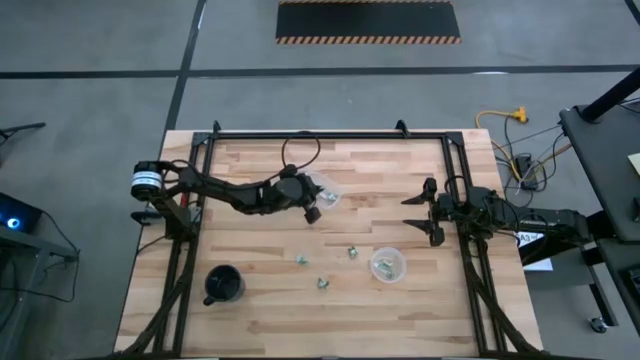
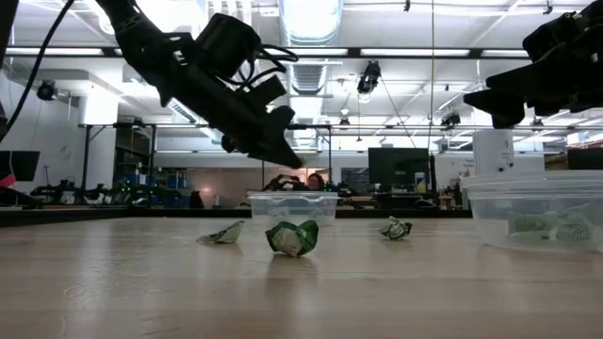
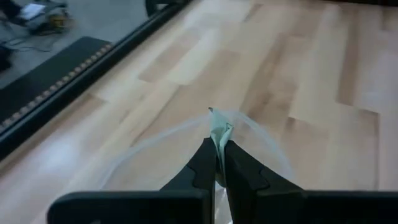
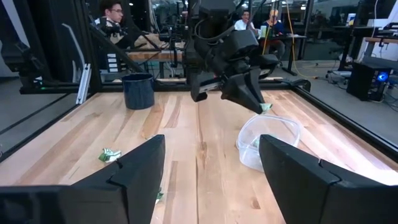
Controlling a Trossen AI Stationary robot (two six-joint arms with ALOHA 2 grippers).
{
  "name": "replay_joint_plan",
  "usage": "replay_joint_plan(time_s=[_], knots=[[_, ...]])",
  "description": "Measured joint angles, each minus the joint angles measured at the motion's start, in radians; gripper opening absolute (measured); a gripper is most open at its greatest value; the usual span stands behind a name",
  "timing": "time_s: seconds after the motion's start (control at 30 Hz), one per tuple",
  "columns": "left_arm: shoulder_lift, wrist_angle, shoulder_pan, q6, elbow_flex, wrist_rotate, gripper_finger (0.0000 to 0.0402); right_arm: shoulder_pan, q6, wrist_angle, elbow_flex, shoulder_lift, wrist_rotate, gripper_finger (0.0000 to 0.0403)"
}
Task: Pick and place Stevia / Truvia into bins
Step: Put the stevia packet into the oval transparent container
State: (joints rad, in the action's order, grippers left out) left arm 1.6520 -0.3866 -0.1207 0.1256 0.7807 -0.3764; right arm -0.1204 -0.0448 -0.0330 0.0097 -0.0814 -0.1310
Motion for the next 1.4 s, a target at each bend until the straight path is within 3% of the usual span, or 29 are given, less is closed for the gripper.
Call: replay_joint_plan(time_s=[0.2,0.73,1.4], knots=[[0.029,-0.007,-0.001,0.026,0.000,-0.062,0.0001,0.000,0.000,0.000,0.000,0.000,0.000,0.0248],[0.060,-0.025,-0.002,0.025,0.005,-0.045,0.0006,0.000,0.000,0.000,0.000,0.000,0.000,0.0246],[0.060,-0.025,-0.002,0.015,0.006,-0.042,0.0145,0.000,0.000,0.000,0.000,0.000,0.000,0.0246]])
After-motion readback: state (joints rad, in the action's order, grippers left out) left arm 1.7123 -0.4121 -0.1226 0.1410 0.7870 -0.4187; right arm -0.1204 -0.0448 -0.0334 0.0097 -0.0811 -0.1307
